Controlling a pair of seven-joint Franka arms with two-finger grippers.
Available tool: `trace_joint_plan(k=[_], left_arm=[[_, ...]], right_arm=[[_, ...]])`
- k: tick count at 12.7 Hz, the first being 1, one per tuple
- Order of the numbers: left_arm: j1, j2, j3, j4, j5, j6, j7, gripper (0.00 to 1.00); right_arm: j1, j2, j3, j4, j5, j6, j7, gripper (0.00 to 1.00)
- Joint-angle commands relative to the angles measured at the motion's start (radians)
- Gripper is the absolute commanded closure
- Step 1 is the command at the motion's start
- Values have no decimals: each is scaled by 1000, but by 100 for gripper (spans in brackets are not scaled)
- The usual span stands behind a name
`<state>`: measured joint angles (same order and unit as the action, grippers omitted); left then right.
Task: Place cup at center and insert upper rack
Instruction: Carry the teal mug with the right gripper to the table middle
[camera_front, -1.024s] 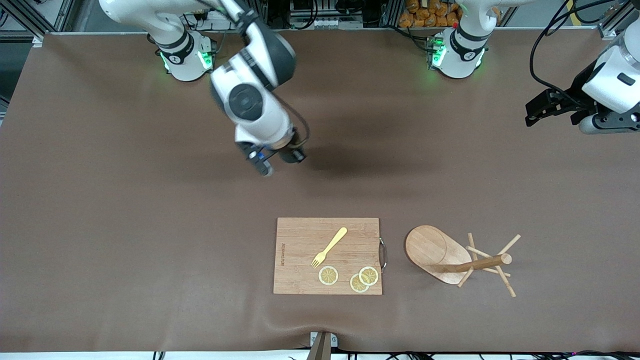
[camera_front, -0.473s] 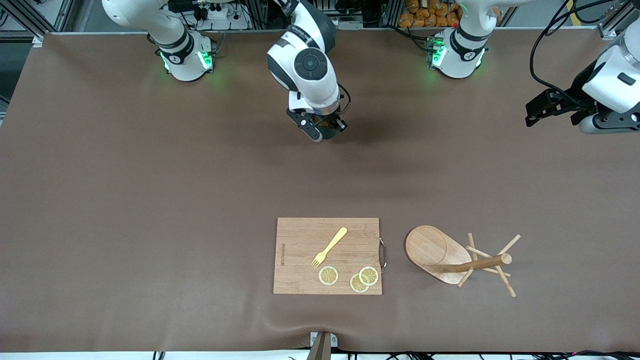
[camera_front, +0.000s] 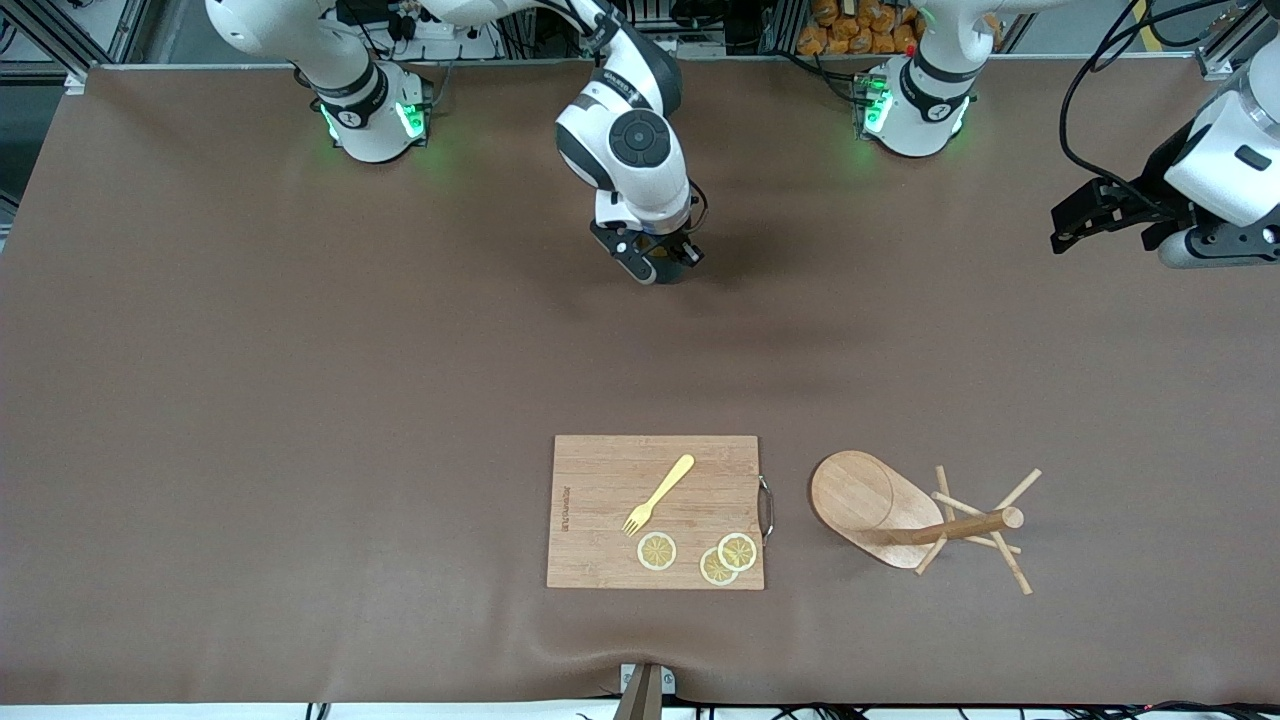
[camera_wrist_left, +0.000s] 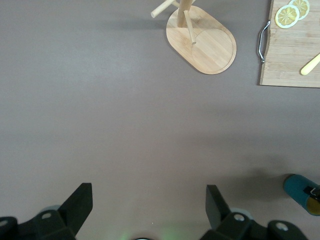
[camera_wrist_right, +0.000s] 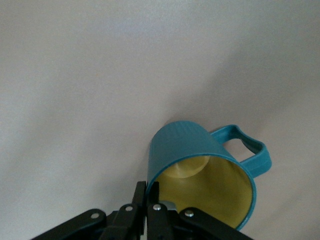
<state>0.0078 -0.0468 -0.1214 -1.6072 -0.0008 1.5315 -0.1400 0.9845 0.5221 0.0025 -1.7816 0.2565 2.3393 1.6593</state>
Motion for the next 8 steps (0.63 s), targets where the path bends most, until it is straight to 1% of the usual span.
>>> trace_joint_plan(k=[1, 2, 3, 4, 5, 8], left_arm=[[3, -1, -3, 7, -15, 4, -3, 0], [4, -1, -3, 7, -15, 2, -3, 0], [4, -1, -3, 6, -15, 2, -3, 0], [4, -1, -3, 7, -15, 2, -3, 0], [3, -1, -3, 7, -16, 4, -3, 0], [3, 1, -3, 7, -16, 4, -3, 0]], right_arm=[[11, -4, -13, 2, 12, 3, 14, 100], [11, -2, -12, 2, 15, 3, 16, 97], [11, 5, -13, 2, 15, 3, 16, 77], [11, 6, -13, 2, 15, 5, 17, 33], [13, 7, -13, 2, 15, 8, 19, 0], [5, 3, -15, 11, 13, 6, 16, 0]])
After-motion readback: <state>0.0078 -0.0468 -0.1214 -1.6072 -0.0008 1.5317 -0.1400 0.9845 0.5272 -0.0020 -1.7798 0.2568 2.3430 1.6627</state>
